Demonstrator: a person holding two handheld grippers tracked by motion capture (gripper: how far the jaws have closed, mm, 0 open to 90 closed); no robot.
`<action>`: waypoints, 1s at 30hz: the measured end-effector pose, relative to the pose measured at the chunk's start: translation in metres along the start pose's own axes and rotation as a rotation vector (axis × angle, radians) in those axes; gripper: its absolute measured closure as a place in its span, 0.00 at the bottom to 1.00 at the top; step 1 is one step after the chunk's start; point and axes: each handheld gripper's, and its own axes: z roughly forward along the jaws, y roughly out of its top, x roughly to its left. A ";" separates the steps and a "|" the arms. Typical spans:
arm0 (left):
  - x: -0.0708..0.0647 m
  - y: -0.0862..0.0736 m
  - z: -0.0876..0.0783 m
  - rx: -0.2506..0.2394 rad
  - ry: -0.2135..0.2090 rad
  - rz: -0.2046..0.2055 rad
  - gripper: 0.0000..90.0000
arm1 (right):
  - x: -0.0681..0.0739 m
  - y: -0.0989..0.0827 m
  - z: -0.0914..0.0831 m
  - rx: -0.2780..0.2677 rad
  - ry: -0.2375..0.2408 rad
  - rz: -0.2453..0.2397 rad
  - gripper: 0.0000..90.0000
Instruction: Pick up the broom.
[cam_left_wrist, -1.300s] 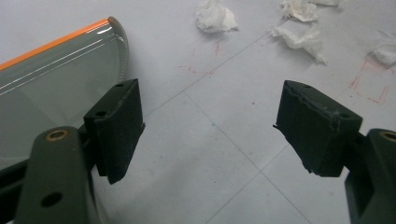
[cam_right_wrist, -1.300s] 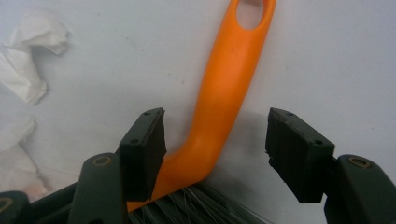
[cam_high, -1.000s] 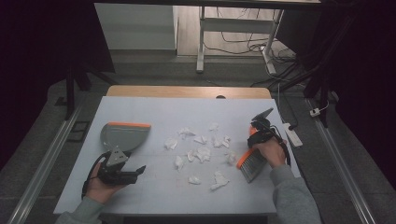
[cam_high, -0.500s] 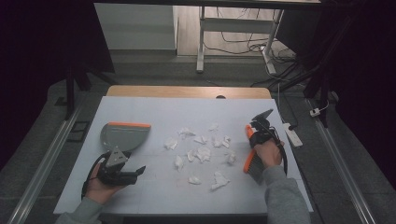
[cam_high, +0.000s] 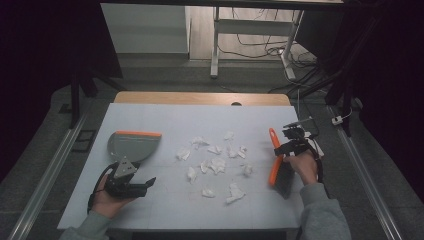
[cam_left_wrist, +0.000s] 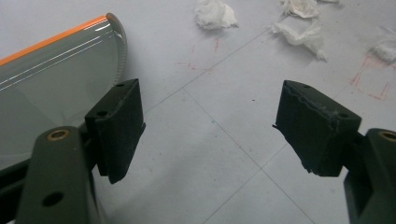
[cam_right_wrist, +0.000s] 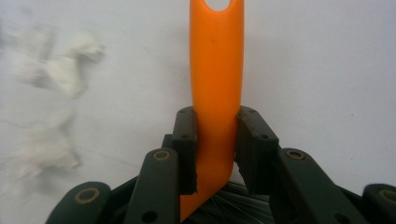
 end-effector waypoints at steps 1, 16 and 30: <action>0.000 0.000 0.000 0.000 0.001 -0.001 0.27 | -0.002 -0.002 -0.004 -0.017 0.017 0.001 0.79; 0.002 0.000 0.003 0.000 0.006 -0.013 0.28 | -0.009 -0.029 -0.051 -0.308 0.226 0.001 0.78; 0.001 0.002 0.006 0.001 0.014 -0.010 0.28 | 0.000 -0.031 -0.076 -0.573 0.280 -0.041 0.78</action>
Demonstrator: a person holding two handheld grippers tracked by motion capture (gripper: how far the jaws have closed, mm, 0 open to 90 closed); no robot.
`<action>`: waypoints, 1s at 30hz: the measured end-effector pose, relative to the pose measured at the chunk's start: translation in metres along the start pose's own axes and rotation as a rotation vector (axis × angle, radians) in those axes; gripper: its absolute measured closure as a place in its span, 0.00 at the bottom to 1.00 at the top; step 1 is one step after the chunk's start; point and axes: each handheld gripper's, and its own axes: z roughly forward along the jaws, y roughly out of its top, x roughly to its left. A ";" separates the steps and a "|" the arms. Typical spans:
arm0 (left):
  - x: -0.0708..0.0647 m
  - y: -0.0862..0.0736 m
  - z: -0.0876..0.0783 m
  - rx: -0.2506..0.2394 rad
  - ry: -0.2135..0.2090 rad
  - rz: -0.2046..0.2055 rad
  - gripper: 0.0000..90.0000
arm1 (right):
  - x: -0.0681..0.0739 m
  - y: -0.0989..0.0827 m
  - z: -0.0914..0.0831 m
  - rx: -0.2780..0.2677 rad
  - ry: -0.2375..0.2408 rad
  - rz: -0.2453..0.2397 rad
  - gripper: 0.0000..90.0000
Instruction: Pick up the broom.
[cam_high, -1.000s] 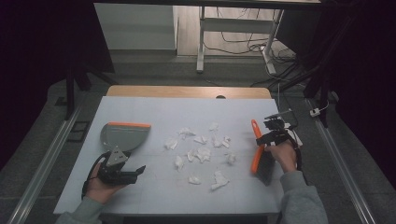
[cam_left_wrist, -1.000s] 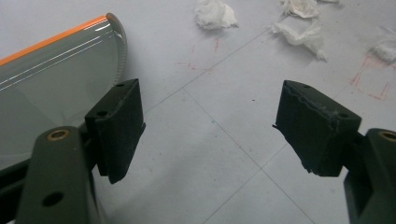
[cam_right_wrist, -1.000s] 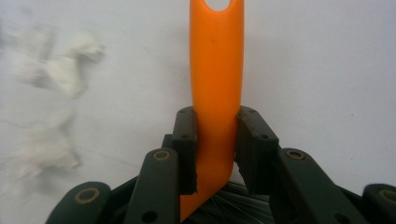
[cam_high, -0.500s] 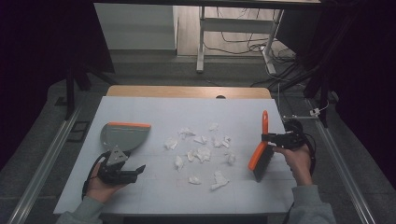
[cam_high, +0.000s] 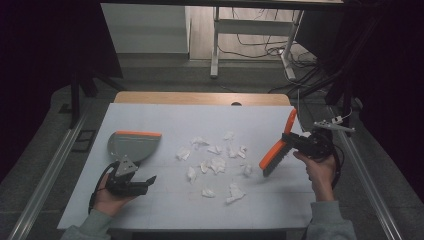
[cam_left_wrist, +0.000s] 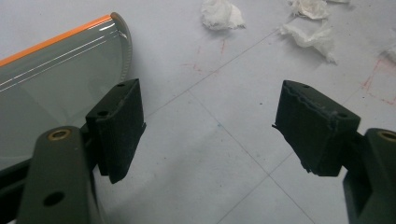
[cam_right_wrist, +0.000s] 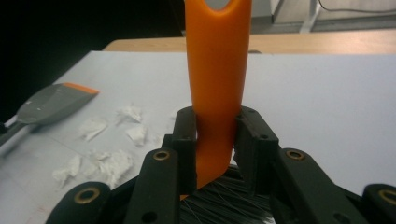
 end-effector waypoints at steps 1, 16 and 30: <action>0.000 0.001 0.000 -0.001 -0.001 0.002 0.28 | 0.002 0.001 0.000 -0.013 -0.002 -0.009 0.78; -0.020 0.026 0.003 -0.064 -0.049 0.047 0.29 | 0.032 0.002 0.020 -0.040 0.113 -0.032 0.78; -0.063 0.074 0.024 -0.115 -0.155 0.104 0.29 | 0.057 -0.006 0.039 -0.060 0.191 -0.035 0.78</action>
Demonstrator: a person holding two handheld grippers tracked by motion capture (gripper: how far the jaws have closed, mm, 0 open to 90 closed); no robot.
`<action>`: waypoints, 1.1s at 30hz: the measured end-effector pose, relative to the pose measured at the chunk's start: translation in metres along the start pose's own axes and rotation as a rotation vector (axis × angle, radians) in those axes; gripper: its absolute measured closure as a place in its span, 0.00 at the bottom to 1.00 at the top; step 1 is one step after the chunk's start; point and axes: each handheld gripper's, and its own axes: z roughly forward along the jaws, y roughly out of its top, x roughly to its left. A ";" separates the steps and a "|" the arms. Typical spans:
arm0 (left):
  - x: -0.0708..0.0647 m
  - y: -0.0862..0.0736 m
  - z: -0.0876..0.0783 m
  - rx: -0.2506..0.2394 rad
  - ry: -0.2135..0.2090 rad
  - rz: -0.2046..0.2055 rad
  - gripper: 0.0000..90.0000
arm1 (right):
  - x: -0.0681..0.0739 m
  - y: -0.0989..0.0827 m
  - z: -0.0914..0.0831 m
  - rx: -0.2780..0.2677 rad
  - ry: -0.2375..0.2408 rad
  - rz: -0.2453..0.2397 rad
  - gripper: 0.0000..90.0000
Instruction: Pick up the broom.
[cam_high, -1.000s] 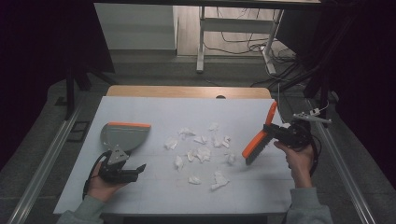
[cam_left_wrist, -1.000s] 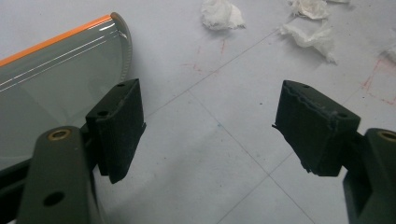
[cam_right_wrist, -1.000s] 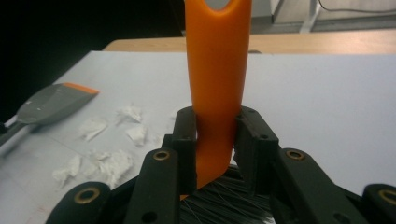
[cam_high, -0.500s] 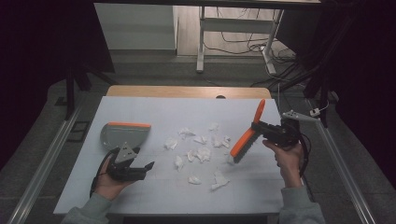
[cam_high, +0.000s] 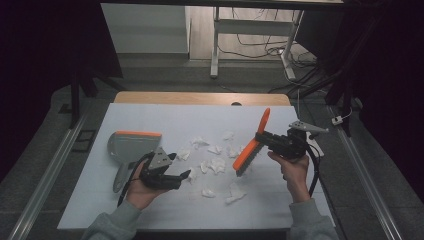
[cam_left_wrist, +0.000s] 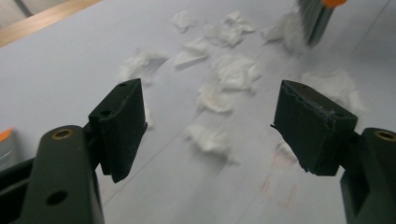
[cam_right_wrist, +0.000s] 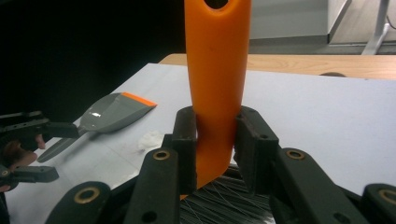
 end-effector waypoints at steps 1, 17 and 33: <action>-0.002 0.003 0.003 0.000 -0.005 0.004 0.29 | 0.001 0.000 0.001 -0.003 0.006 0.000 0.78; -0.040 0.029 0.051 0.009 -0.112 0.059 0.30 | 0.023 -0.006 0.017 -0.048 0.035 0.009 0.78; -0.050 0.032 0.075 -0.040 -0.091 0.058 0.61 | 0.042 -0.018 0.036 -0.084 0.093 0.078 0.78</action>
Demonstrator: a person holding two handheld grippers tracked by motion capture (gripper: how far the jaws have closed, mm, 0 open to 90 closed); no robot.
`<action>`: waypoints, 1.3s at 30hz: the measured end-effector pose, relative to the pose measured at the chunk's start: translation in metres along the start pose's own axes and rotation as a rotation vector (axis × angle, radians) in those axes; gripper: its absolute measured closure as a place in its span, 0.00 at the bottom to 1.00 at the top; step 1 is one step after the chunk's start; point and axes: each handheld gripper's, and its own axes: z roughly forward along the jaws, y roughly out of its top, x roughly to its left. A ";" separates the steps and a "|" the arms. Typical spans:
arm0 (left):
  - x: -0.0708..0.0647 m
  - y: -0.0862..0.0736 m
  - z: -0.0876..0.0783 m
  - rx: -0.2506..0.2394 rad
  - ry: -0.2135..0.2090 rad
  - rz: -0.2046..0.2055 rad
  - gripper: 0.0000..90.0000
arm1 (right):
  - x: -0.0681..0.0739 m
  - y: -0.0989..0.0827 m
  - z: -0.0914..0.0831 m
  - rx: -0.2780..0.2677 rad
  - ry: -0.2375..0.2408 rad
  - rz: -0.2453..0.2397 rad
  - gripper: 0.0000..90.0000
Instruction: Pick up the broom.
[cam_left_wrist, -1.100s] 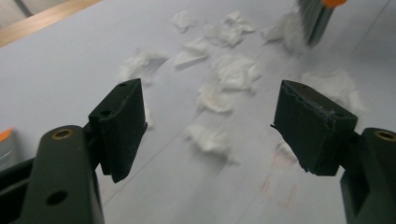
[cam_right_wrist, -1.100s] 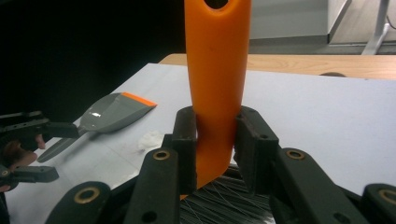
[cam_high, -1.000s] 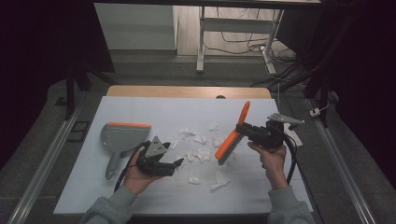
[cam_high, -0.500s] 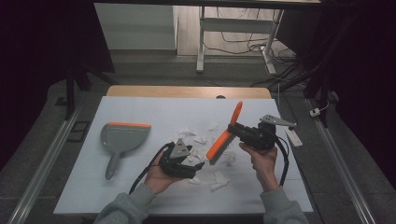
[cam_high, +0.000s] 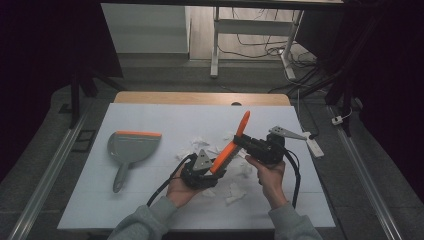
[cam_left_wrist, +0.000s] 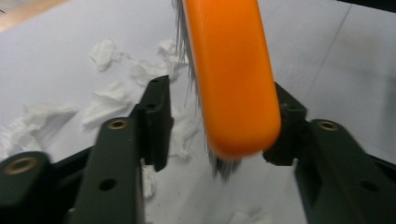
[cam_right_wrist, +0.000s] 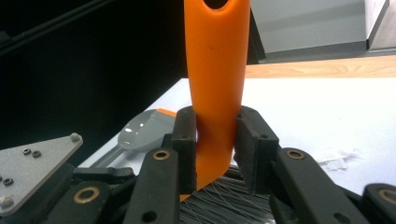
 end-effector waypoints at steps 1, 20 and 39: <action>0.000 0.000 0.000 -0.010 0.002 -0.004 0.63 | 0.000 -0.001 0.001 -0.004 0.002 0.010 0.78; 0.032 0.003 -0.027 0.052 -0.019 0.001 0.87 | 0.007 -0.010 0.009 0.017 0.053 0.001 0.66; 0.054 0.002 -0.063 0.182 -0.130 0.091 0.87 | 0.021 0.012 -0.025 0.192 0.029 -0.337 0.40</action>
